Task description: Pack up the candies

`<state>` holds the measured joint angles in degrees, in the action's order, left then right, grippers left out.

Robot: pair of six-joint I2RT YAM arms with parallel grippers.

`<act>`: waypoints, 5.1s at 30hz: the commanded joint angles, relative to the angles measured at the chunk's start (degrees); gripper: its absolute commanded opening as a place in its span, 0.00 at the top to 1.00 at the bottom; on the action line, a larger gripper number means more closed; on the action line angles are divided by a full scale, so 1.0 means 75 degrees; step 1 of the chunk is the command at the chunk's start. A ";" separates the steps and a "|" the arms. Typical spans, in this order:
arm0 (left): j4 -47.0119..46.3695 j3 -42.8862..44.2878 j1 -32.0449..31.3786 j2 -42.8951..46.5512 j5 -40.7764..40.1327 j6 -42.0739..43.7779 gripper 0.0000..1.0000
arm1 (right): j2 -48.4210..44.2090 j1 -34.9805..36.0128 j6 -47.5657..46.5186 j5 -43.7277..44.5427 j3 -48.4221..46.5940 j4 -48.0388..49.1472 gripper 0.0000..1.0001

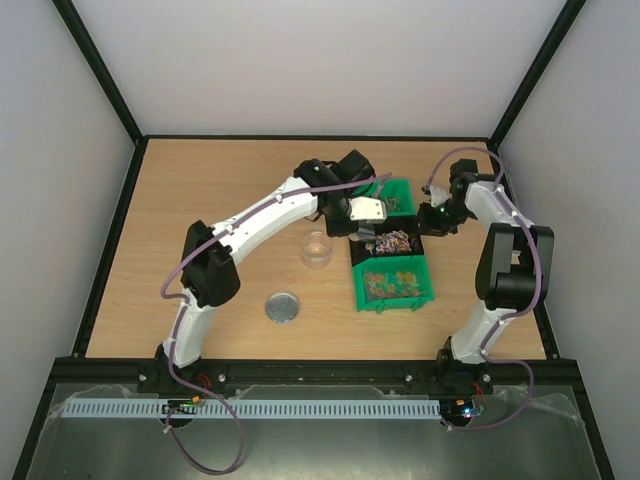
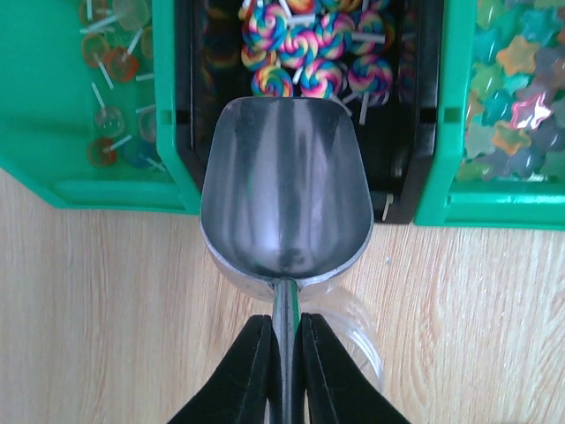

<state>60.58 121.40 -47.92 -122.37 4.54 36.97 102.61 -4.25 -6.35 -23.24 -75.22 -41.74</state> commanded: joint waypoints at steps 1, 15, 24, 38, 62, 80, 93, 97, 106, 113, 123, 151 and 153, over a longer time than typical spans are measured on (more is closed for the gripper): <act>0.0736 0.0291 -0.0268 -0.0113 -0.0985 0.0260 0.98 | -0.0357 0.0083 0.0258 -0.0350 0.0227 -0.0349 0.76; 0.1365 0.0735 -0.0547 -0.0524 -0.1835 0.0695 0.98 | -0.0639 0.0241 0.0321 -0.0940 0.0823 -0.0399 0.75; 0.1532 0.0735 -0.0672 -0.0712 -0.2067 0.0859 0.98 | -0.0706 0.0354 0.0339 -0.1040 0.0952 -0.0321 0.76; 0.1473 0.0681 -0.0719 -0.1200 -0.1833 0.0860 0.98 | -0.0741 0.0379 0.0399 -0.1075 0.1051 -0.0234 0.76; 0.1666 0.1041 -0.0109 -0.0850 -0.0381 -0.0139 0.98 | -0.0746 0.0438 0.0342 -0.1024 0.1183 -0.0201 0.77; 0.1819 0.1014 -0.0521 -0.1143 -0.1610 -0.0224 0.98 | -0.0842 0.0449 0.0285 -0.1376 0.1211 -0.0199 0.77; 0.1374 0.0921 -0.0449 -0.1622 -0.0025 -0.0323 0.98 | -0.0796 0.0615 0.0243 -0.1727 0.1304 -0.0091 0.82; 0.0959 0.0863 -0.0432 -0.1670 0.0302 -0.0451 0.98 | -0.0766 0.0659 0.0272 -0.1719 0.1295 -0.0047 0.86; -0.0393 0.0323 -0.0342 -0.1706 0.1250 -0.0973 0.98 | -0.0713 0.0660 0.0264 -0.1710 0.1317 -0.0011 0.93; -0.1639 -0.0288 -0.0186 -0.1543 0.2128 -0.1567 0.98 | -0.0755 0.0659 0.0232 -0.1750 0.1395 0.0049 0.97; -0.4549 -0.2905 0.0155 -0.0568 0.3349 -0.2047 0.98 | -0.0780 0.0660 0.0066 -0.1797 0.1435 0.0013 0.98; -0.8315 -0.6059 0.0573 0.1461 0.4455 -0.2428 0.98 | -0.0708 0.0602 -0.0056 -0.1501 0.1431 -0.0067 0.99; -0.8049 -0.6090 0.0605 0.1556 0.4412 -0.2298 0.98 | -0.0687 0.0602 -0.0067 -0.1465 0.1432 -0.0062 0.99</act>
<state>5.61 76.79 -41.12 -113.56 32.56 18.46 97.51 -2.22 -2.55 -28.60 -65.69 -39.51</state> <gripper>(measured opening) 0.091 0.104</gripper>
